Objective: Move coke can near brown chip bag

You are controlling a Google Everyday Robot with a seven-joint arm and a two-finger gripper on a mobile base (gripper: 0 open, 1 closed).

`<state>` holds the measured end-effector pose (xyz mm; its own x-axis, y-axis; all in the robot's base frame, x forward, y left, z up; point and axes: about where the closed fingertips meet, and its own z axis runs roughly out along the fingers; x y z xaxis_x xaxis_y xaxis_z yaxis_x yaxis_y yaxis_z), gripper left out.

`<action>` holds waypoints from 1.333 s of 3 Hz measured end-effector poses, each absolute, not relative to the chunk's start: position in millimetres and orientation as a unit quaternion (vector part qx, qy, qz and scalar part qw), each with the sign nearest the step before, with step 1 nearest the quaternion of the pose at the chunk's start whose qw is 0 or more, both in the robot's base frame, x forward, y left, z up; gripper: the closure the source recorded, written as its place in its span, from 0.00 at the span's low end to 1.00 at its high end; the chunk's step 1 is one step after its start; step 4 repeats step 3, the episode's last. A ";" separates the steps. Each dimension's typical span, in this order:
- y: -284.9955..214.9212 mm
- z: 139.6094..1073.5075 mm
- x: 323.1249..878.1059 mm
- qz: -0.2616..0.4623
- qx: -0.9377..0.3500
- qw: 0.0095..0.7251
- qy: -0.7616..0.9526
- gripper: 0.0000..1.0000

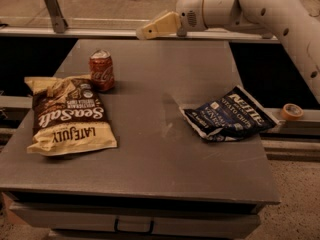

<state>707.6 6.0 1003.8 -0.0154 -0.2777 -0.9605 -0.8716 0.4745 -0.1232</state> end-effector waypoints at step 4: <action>-133.2 1143.7 706.3 0.121 -0.393 0.698 0.586 0.00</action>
Offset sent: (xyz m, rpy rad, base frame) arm -0.0352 -0.2345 0.2242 0.0487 -0.6186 -0.4045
